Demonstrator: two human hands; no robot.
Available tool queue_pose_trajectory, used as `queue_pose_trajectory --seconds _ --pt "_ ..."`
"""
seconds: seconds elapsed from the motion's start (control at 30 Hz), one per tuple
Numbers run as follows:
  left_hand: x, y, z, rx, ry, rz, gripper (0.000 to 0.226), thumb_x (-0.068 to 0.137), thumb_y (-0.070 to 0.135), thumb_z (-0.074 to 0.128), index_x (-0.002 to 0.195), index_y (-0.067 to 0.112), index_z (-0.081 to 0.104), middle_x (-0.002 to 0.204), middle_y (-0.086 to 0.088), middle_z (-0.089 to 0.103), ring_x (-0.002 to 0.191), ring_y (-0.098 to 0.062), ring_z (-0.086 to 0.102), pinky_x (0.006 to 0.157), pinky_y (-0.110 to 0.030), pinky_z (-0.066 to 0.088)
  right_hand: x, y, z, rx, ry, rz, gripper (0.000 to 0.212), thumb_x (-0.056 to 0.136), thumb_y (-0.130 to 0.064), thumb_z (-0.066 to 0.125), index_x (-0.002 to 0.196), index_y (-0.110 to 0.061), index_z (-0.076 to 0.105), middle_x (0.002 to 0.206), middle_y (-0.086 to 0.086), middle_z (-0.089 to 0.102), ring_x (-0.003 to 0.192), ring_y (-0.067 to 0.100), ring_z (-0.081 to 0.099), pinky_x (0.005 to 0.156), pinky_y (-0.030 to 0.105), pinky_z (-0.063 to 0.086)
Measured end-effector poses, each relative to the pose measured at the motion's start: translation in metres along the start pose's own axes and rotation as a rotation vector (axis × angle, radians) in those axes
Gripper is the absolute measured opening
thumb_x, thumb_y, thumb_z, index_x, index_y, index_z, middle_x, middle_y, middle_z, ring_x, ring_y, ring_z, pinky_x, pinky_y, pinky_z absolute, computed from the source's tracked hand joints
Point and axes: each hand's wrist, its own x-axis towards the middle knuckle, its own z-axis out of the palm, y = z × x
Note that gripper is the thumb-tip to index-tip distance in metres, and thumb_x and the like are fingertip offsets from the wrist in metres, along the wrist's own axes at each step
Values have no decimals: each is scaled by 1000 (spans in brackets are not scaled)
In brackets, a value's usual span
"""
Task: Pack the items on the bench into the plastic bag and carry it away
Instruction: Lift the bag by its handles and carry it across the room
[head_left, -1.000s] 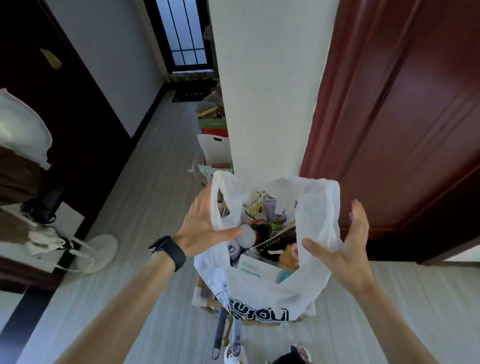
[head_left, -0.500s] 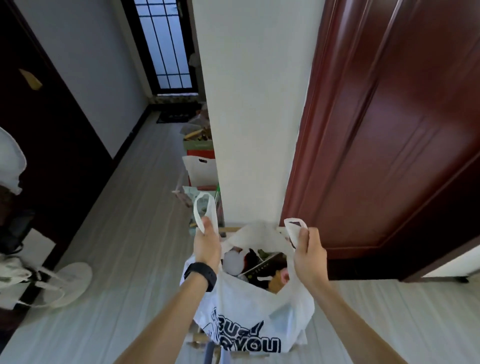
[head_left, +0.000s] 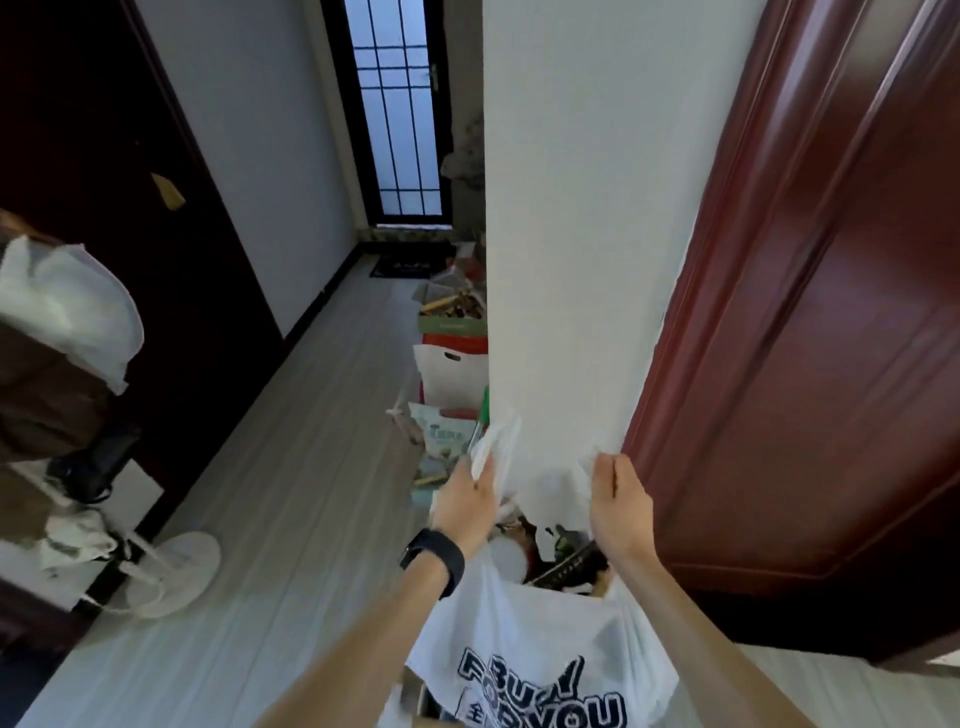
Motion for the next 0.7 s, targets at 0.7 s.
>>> queue_pose_trajectory --seconds 0.7 --pt "-71 -99 7 638 -329 495 93 82 71 44 155 30 3 159 17 12 145 -1 4 119 -30 4 -90 112 -17 -426 116 -296 73 86 -77 35 114 -18 67 117 13 68 101 39 62 89 43 44"
